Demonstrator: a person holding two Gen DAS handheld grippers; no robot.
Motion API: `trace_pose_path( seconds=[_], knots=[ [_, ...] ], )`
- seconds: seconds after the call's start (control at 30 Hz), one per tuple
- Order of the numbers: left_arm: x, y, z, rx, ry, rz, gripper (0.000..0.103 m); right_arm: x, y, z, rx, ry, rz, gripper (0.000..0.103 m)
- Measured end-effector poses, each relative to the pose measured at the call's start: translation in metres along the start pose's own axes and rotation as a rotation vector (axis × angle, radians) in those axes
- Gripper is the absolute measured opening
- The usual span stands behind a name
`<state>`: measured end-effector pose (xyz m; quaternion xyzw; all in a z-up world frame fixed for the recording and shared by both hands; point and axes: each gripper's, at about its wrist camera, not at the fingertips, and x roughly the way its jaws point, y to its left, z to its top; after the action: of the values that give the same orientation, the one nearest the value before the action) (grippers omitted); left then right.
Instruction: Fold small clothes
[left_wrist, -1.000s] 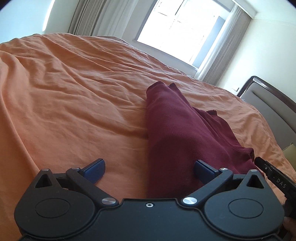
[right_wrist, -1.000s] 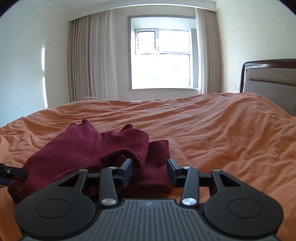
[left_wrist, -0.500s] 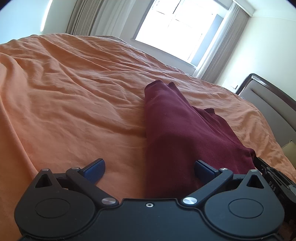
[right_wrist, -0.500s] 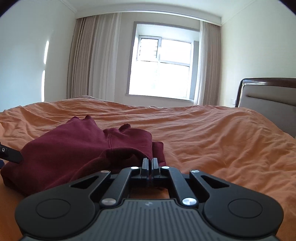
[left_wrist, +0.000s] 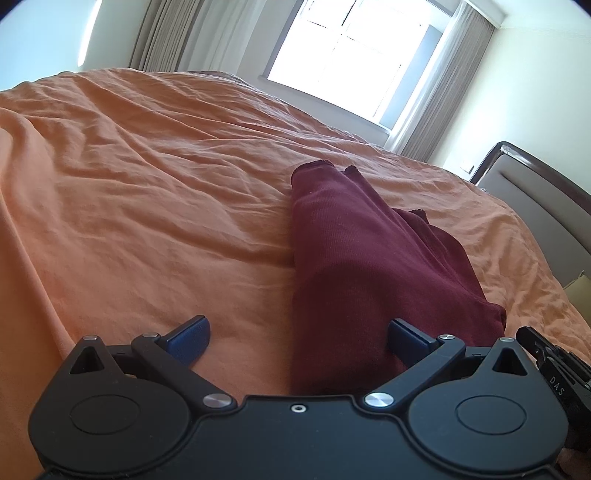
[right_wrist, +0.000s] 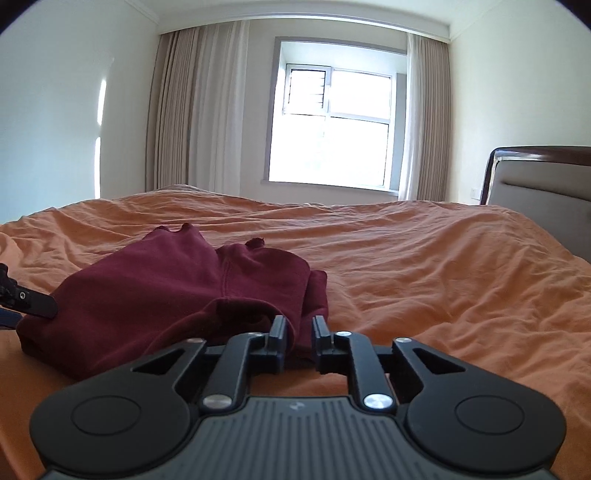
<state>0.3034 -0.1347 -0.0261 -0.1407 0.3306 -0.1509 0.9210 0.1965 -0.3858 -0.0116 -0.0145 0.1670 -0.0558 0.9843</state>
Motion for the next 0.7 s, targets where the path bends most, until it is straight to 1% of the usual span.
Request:
trace_pose_path(
  seconds=[0.03,0.07,0.17,0.2,0.23,0.27,0.33,0.37,0.4,0.47,0.57,0.63,0.67,0.7],
  knots=[
    [-0.001,0.0,-0.001,-0.004,0.0,-0.002,0.102,0.008,0.001,0.0,-0.016,0.013,0.013,0.031],
    [-0.002,0.0,-0.002,-0.008,-0.001,-0.004,0.102,0.016,0.003,0.0,-0.024,0.03,0.016,0.032],
    [-0.003,0.001,-0.001,-0.022,-0.005,-0.004,0.102,0.036,0.0,-0.003,0.015,0.067,0.032,0.032],
    [-0.003,0.001,-0.001,-0.027,-0.005,-0.004,0.102,0.038,-0.001,-0.004,0.025,0.068,0.031,0.016],
    [-0.003,0.0,-0.001,-0.029,-0.005,-0.004,0.102,0.036,0.0,-0.004,0.023,0.055,0.016,0.009],
    [-0.003,0.0,-0.001,-0.029,-0.003,-0.006,0.102,0.031,0.004,-0.004,-0.001,0.028,-0.014,0.008],
    [-0.004,-0.001,-0.001,-0.027,-0.002,-0.006,0.102,0.021,0.015,-0.006,-0.092,-0.022,-0.107,0.007],
    [-0.004,-0.001,-0.001,-0.027,-0.002,-0.008,0.102,0.019,0.021,-0.008,-0.128,-0.03,-0.145,0.007],
    [-0.004,0.0,-0.001,-0.027,-0.002,-0.009,0.102,0.021,0.023,-0.011,-0.142,-0.019,-0.154,0.006],
    [-0.004,0.0,-0.001,-0.026,-0.002,-0.009,0.102,0.026,0.021,-0.017,-0.118,0.032,-0.108,0.007],
    [-0.004,0.0,-0.001,-0.024,0.003,-0.012,0.102,0.016,0.015,-0.014,-0.098,0.011,-0.09,0.011],
    [-0.007,0.0,0.001,-0.028,0.002,-0.026,0.102,0.007,0.011,-0.009,-0.089,-0.006,-0.089,0.026],
    [-0.007,0.001,0.002,-0.035,0.001,-0.031,0.102,0.003,0.008,-0.005,-0.082,-0.015,-0.084,0.029],
    [-0.007,0.002,0.004,-0.044,0.001,-0.034,0.102,0.0,0.005,-0.003,-0.07,-0.019,-0.076,0.038]
  ],
)
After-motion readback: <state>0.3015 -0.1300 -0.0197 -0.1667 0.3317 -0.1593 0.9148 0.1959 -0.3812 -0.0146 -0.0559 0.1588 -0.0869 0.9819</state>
